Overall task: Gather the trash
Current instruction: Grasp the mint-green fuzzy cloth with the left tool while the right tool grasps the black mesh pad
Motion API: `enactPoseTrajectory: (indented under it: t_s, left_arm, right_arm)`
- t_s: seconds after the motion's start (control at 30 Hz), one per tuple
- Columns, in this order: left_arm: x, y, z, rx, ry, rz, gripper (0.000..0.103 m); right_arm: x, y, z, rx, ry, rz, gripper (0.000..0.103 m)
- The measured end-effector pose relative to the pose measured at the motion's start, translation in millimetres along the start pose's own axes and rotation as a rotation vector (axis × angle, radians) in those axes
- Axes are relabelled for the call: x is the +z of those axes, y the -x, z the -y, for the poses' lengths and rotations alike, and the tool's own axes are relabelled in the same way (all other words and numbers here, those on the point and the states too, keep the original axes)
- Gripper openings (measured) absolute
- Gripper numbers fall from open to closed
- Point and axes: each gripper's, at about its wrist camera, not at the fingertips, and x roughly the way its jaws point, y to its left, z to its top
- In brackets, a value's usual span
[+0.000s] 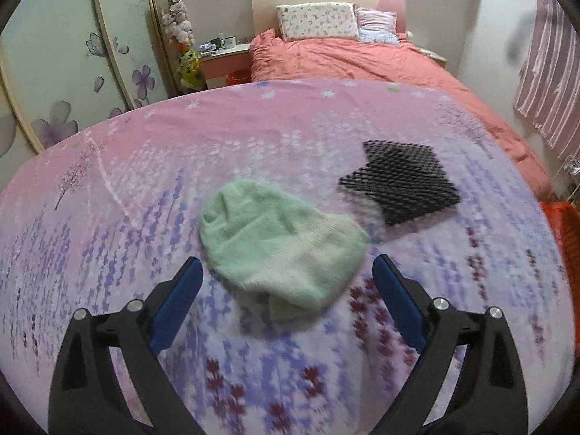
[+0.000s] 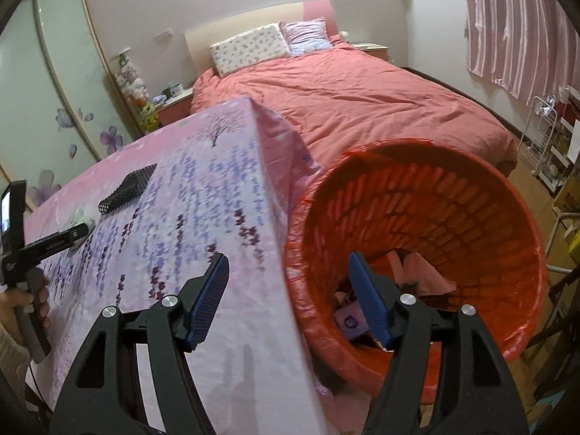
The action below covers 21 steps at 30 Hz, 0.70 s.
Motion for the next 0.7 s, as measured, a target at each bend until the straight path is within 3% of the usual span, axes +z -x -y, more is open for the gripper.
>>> enactPoseTrajectory:
  t_s: [0.1, 0.23, 0.27, 0.47, 0.7]
  left_arm:
    - [4.7, -11.5, -1.8, -0.005, 0.019, -0.016, 0.083]
    - [11.7, -13.8, -15.3, 0.005, 0.050, -0.002, 0.036]
    - [13.0, -13.3, -19.9, 0.016, 0.047, -0.005, 0.030]
    - [5.6, -9.4, -63.1, 0.110, 0.078, -0.006, 0.030]
    - [-1.7, -6.3, -82.8, 0.087, 0.106, 0.002, 0.034]
  right_arm:
    - [-1.4, -2.1, -7.7, 0.005, 0.011, -0.009, 0.068]
    - [-2.5, -4.0, -18.6, 0.014, 0.024, -0.021, 0.068]
    - [-2.5, -4.7, -22.4, 0.018, 0.029, -0.023, 0.068]
    - [-1.7, -13.2, -51.9, 0.052, 0.063, -0.037, 0.068]
    - [5.2, -38.0, -115.9, 0.100, 0.146, -0.040, 0.068]
